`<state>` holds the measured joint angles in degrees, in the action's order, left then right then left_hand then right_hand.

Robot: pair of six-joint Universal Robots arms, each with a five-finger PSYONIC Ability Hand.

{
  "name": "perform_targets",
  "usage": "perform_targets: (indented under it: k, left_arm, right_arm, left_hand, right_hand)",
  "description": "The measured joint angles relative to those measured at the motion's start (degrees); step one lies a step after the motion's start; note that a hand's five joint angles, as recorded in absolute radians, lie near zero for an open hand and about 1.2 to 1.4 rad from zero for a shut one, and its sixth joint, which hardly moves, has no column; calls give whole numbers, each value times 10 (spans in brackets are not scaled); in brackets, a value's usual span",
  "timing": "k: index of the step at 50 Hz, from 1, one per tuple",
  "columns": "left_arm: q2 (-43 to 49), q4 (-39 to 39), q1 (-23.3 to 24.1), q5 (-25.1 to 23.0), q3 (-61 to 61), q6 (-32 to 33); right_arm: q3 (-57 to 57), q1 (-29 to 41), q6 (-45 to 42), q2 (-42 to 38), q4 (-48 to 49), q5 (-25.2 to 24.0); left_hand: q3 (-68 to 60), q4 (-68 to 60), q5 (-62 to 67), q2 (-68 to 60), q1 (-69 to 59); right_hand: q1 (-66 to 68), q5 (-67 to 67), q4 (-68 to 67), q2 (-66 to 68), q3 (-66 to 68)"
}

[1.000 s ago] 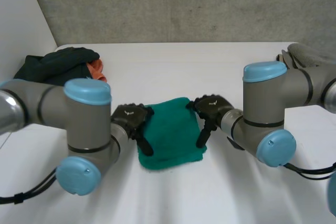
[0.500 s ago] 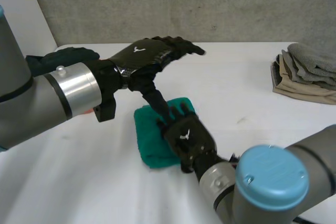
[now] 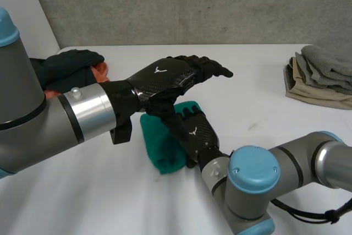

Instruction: Fold the laundry.

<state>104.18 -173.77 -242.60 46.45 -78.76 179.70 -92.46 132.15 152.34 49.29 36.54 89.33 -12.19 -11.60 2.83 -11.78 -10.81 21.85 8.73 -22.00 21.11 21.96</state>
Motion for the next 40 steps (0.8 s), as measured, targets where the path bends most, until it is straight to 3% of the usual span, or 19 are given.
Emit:
perform_targets:
  k: [7,10,11,13,28,32,40]
  left_arm:
    - [-6,-7,-6,1,-1,-5]
    - [-9,-7,-9,1,-1,-10]
    - [-9,-7,-10,1,-1,-13]
    - [-10,-7,-11,1,-1,-15]
    - [-48,-32,-32,18,20,-41]
    - [-58,-50,-38,30,30,-62]
    - [-63,-94,-40,46,36,-112]
  right_arm:
    - [32,-2,1,-8,-6,-2]
    - [48,-3,2,-13,-7,-3]
    - [58,-4,2,-17,-7,-5]
    - [69,-5,2,-20,-6,-8]
    - [223,-86,45,25,-1,-15]
    - [258,-136,63,47,-5,-14]
    - [330,-300,117,60,15,-36]
  left_hand:
    - [0,0,0,0,0]
    - [0,0,0,0,0]
    - [0,0,0,0,0]
    - [0,0,0,0,0]
    - [0,0,0,0,0]
    - [0,0,0,0,0]
    - [0,0,0,0,0]
  right_hand:
    - [51,71,-50,52,49]
    - [237,232,-234,246,235]
    - [358,378,-373,391,374]
    - [372,436,-441,451,439]
    - [372,445,-465,454,448]
    - [372,450,-465,454,448]
    - [372,452,-465,454,448]
